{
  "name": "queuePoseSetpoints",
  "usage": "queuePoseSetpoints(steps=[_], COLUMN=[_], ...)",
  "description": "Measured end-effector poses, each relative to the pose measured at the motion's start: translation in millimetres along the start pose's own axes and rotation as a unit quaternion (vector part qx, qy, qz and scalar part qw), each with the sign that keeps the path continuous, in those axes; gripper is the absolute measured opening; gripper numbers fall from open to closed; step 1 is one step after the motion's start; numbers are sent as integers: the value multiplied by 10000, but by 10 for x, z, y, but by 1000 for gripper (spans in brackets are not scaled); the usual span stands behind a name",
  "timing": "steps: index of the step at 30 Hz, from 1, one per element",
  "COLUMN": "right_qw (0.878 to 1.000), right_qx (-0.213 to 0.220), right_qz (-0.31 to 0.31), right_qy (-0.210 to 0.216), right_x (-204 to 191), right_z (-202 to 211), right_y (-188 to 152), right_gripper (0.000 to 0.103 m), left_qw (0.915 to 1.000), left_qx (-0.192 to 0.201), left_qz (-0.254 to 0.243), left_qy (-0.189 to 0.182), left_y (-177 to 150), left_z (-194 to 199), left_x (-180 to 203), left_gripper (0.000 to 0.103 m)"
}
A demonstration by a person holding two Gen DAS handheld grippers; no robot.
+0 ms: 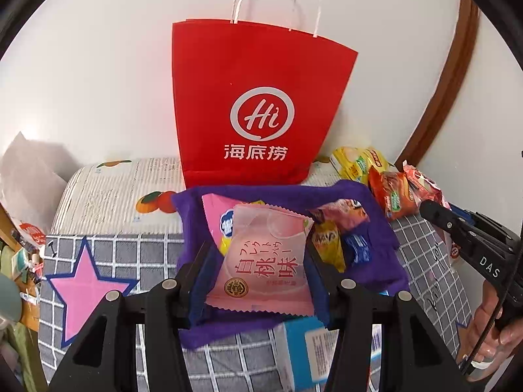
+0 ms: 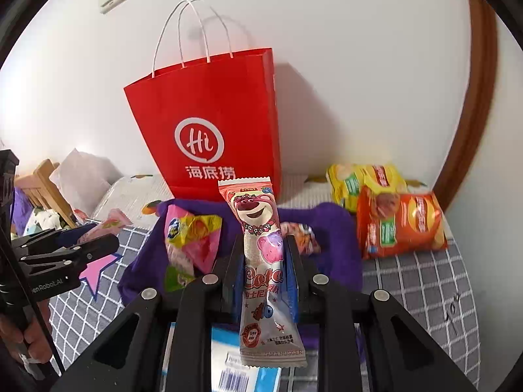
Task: Organize snacks
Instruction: 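Lower the bear-print packet onto the towel and open the right tool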
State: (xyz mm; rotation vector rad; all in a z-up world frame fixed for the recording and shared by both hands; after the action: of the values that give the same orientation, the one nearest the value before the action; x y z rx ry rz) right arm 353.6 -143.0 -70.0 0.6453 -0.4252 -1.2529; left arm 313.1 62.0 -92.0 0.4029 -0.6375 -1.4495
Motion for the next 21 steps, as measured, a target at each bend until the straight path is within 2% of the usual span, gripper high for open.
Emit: queuePoseSetpoints(steps=[6,10,13,17,21], right_qw=[9999,9993,9988,9958,9932], right_qx=[-101,-230,-471,-828,-1119], right_qz=[-14,-144,-44,-154,-167], right_qy=[87,256,120,363,267], right_x=[60,121,153,210,276], right_z=[-275,-494,-693,-938,-1152], right_y=[139,128,106,4,-100], right_gripper=[22,22,22,22,22], left_qw=[9999,9997,9992,9984,9977], left_qx=[-25,-162,-305,-474,-589], left_qz=[82,156,255,275,249], left_qy=[-52,18,-91,-146,-220], left_y=[148,121,95,50,17], left_z=[-259,-474,-564,-671,-753], left_x=[-12,-95,-142,-165,-150], left_gripper=[50,50,50,50,50])
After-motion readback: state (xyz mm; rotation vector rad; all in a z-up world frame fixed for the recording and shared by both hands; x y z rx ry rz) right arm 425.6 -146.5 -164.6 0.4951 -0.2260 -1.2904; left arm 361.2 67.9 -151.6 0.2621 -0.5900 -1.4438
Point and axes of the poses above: each gripper's, at about its wrist camera, not at the fingertips, and z roughly against the way its jaws point, x to its right, y to its top, the point moved 6 cm from there along -z, roughly the way its jaws point, and after that the axes turned 2 degrees about -x, right-handed, at the moved point
